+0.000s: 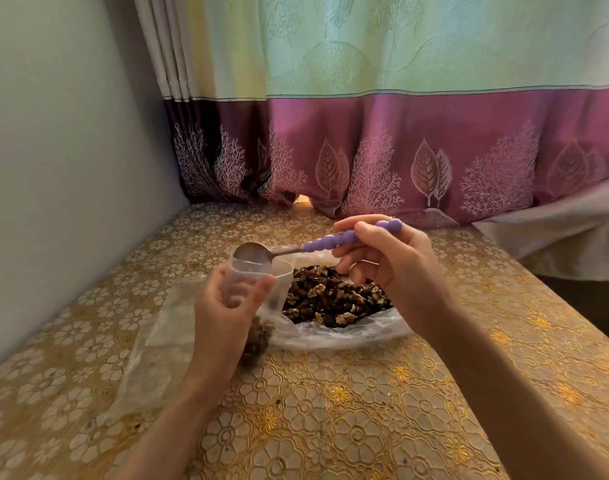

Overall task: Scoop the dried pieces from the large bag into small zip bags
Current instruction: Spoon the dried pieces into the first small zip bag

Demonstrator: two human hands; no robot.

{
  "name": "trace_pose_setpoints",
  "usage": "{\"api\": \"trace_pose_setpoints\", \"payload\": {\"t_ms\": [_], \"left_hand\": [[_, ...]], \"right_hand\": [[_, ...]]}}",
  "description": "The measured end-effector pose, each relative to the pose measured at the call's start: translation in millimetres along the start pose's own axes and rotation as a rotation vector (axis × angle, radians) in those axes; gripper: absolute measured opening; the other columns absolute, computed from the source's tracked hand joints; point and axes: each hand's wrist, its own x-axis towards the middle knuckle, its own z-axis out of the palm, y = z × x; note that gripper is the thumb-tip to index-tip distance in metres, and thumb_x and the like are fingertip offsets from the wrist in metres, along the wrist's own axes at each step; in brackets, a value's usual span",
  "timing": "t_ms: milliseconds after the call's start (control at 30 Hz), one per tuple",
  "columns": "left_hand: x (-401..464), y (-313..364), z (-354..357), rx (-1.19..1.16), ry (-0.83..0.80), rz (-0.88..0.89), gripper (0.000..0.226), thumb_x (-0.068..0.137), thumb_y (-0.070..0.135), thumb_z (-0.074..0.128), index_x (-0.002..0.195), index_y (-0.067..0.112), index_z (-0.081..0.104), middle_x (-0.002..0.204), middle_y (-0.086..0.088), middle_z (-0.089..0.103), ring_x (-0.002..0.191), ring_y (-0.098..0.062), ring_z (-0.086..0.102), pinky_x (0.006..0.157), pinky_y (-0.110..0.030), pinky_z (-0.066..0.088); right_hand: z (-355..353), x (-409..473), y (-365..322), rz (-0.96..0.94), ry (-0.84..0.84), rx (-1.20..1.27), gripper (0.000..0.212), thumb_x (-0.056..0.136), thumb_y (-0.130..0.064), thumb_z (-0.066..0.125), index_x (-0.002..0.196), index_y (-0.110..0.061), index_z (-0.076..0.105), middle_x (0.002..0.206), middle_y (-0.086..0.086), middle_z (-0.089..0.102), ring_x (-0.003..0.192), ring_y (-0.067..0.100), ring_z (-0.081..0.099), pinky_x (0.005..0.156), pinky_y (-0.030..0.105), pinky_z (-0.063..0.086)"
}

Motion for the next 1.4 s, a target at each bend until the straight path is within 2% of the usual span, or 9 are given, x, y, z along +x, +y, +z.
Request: {"api": "trace_pose_setpoints", "payload": {"t_ms": [133, 233, 467, 567, 700, 833, 1033, 1233, 1400], "left_hand": [[1.7, 7.3, -2.7, -0.052, 0.014, 0.026, 0.043, 0.062, 0.048, 0.068, 0.099, 0.03, 0.057, 0.084, 0.01, 0.07, 0.069, -0.004, 0.064, 0.057, -0.011, 0.05], [2.0, 12.4, -7.4, -0.051, 0.051, 0.079, 0.036, 0.065, 0.048, 0.067, 0.097, 0.033, 0.058, 0.085, 0.013, 0.07, 0.07, 0.0, 0.064, 0.055, -0.008, 0.047], [1.7, 13.1, -6.6, -0.08, 0.004, 0.108, 0.048, 0.07, 0.044, 0.063, 0.11, 0.018, 0.059, 0.096, 0.02, 0.069, 0.088, -0.001, 0.066, 0.069, -0.006, 0.048], [0.7, 10.9, -4.5, -0.057, -0.063, 0.087, 0.067, 0.068, 0.058, 0.062, 0.117, 0.012, 0.056, 0.101, 0.024, 0.067, 0.091, 0.001, 0.065, 0.07, -0.006, 0.047], [-6.0, 3.7, -0.4, 0.056, -0.075, 0.018, 0.092, 0.053, 0.077, 0.063, 0.124, 0.022, 0.047, 0.107, 0.012, 0.065, 0.097, -0.003, 0.063, 0.076, -0.019, 0.053], [-15.6, -7.5, 7.9, 0.279, -0.077, 0.037, 0.076, 0.061, 0.057, 0.069, 0.125, 0.031, 0.036, 0.119, 0.022, 0.045, 0.11, -0.001, 0.05, 0.093, -0.027, 0.047], [-11.6, -20.0, 6.8, 0.418, -0.099, 0.052, 0.063, 0.067, 0.048, 0.066, 0.124, 0.031, 0.042, 0.115, 0.015, 0.042, 0.101, 0.005, 0.045, 0.08, -0.011, 0.039], [-10.1, -24.4, 6.1, 0.48, -0.153, 0.068, 0.049, 0.075, 0.04, 0.066, 0.119, 0.034, 0.047, 0.116, 0.012, 0.048, 0.103, -0.002, 0.048, 0.08, -0.012, 0.037], [-9.5, -23.3, 6.7, 0.508, -0.17, 0.081, 0.045, 0.078, 0.036, 0.066, 0.12, 0.029, 0.052, 0.114, 0.011, 0.051, 0.101, -0.005, 0.05, 0.078, -0.011, 0.038]], "right_hand": [[-11.5, 4.0, 1.5, -0.028, 0.098, 0.135, 0.022, 0.095, -0.015, 0.045, 0.09, 0.0, 0.06, 0.088, 0.022, 0.07, 0.058, 0.016, 0.057, 0.049, 0.02, 0.046], [-27.0, 6.6, 6.5, -0.047, 0.25, 0.076, 0.027, 0.098, -0.016, 0.042, 0.085, 0.0, 0.059, 0.078, 0.016, 0.072, 0.055, 0.015, 0.056, 0.048, 0.019, 0.045], [-61.7, 8.1, 26.1, -0.101, 0.43, -0.466, 0.033, 0.098, -0.016, 0.046, 0.074, 0.0, 0.063, 0.077, 0.012, 0.073, 0.052, 0.019, 0.055, 0.047, 0.026, 0.044], [-70.5, 7.7, 32.1, -0.087, 0.455, -0.695, 0.029, 0.097, -0.019, 0.049, 0.076, -0.005, 0.064, 0.075, 0.004, 0.073, 0.052, 0.017, 0.059, 0.054, 0.033, 0.048], [-74.1, 5.6, 36.1, -0.087, 0.409, -0.906, 0.028, 0.096, -0.021, 0.051, 0.071, -0.02, 0.064, 0.073, 0.003, 0.072, 0.059, 0.026, 0.063, 0.058, 0.041, 0.053], [-79.3, 6.3, 39.4, -0.019, 0.43, -0.75, 0.032, 0.097, -0.017, 0.049, 0.066, -0.019, 0.06, 0.056, -0.009, 0.068, 0.045, 0.006, 0.057, 0.044, 0.016, 0.044], [-84.9, 2.6, 45.5, 0.122, 0.47, -0.474, 0.044, 0.097, -0.014, 0.047, 0.057, -0.009, 0.064, 0.056, 0.002, 0.069, 0.048, 0.017, 0.056, 0.043, 0.023, 0.043], [-85.5, 2.3, 50.9, 0.211, 0.481, -0.343, 0.044, 0.098, -0.019, 0.046, 0.061, -0.003, 0.063, 0.063, 0.009, 0.071, 0.046, 0.012, 0.058, 0.042, 0.018, 0.046], [-87.5, 2.3, 53.1, 0.247, 0.606, -0.263, 0.038, 0.098, -0.019, 0.048, 0.07, 0.003, 0.061, 0.055, 0.009, 0.068, 0.045, 0.012, 0.06, 0.041, 0.017, 0.047]]}}
